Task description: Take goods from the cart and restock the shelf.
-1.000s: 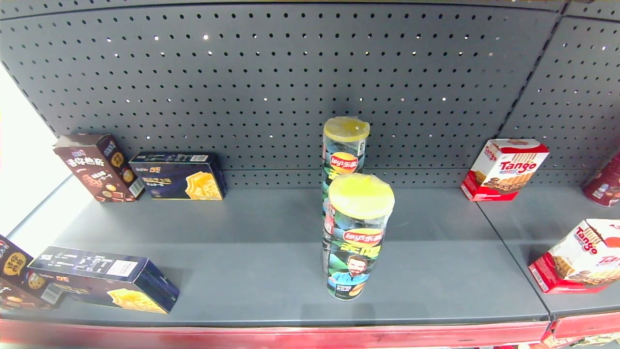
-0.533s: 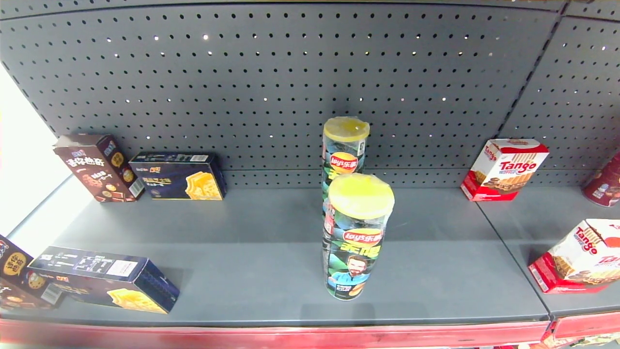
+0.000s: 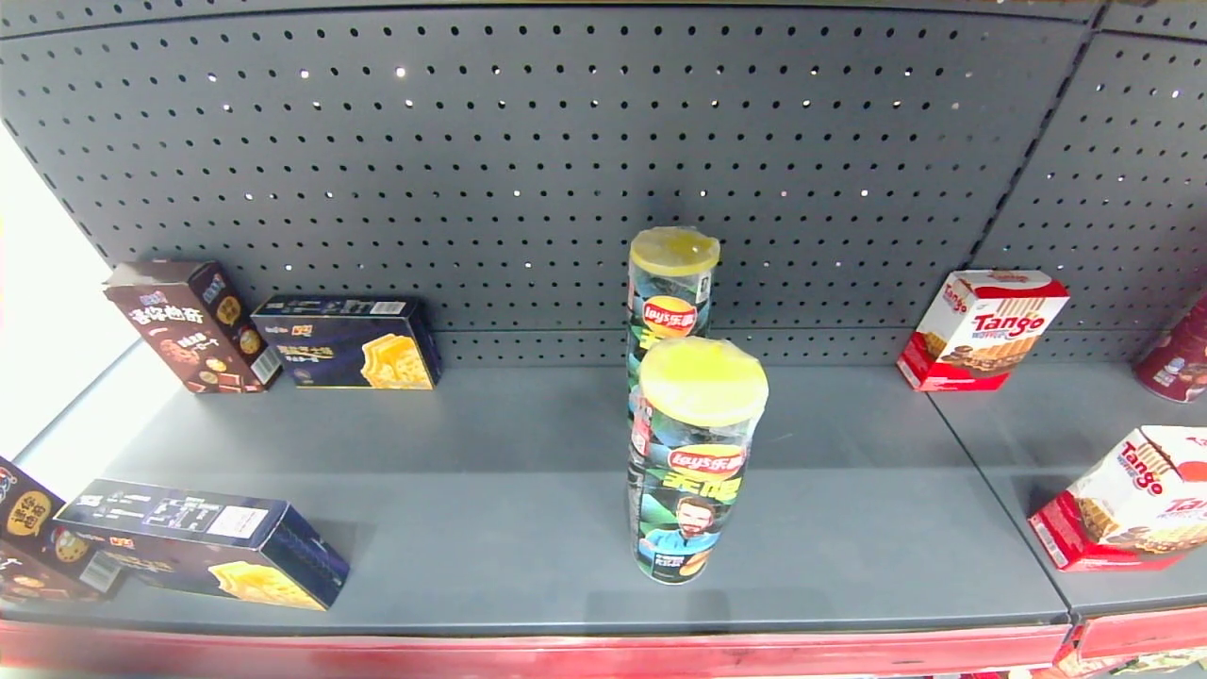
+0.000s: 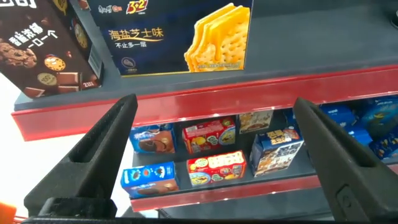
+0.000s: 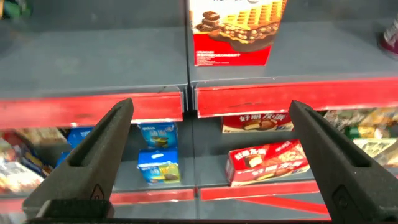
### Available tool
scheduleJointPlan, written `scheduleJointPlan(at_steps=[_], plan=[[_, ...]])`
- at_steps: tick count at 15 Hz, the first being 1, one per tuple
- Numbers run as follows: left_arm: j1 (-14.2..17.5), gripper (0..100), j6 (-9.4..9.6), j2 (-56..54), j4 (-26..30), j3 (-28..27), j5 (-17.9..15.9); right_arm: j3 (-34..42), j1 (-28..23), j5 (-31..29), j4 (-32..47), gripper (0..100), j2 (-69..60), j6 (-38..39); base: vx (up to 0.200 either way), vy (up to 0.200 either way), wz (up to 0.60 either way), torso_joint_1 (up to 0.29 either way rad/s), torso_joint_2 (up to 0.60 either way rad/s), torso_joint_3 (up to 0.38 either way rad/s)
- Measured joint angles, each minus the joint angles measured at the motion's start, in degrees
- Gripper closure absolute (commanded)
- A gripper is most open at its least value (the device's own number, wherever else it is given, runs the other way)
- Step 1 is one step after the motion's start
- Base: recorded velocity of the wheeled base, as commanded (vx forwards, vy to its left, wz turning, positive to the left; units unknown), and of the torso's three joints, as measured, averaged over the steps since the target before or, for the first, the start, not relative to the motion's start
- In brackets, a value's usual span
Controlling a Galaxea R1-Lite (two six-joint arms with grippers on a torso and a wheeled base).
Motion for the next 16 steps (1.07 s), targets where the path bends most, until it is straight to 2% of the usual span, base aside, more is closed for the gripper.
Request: scheduleJointPlan(at_steps=[7, 14, 16], plan=[[0.0, 0, 0.16, 0.0, 0.0, 0.0, 0.1, -0.1, -0.1, 0.0, 0.3, 0, 0.0, -2.8, 0.000, 0.000, 0.00, 0.000, 0.00, 0.000], [0.0, 0, 0.07, 0.0, 0.0, 0.0, 0.1, 0.0, 0.0, 3.2, 0.3, 0, 0.0, -4.0, 0.000, 0.000, 0.00, 0.000, 0.00, 0.000], [0.0, 0, 0.27, 0.0, 0.0, 0.0, 0.0, 0.0, 0.0, 3.3, 0.3, 0, 0.0, -4.0, -0.200, 0.000, 0.00, 0.002, 0.00, 0.002]])
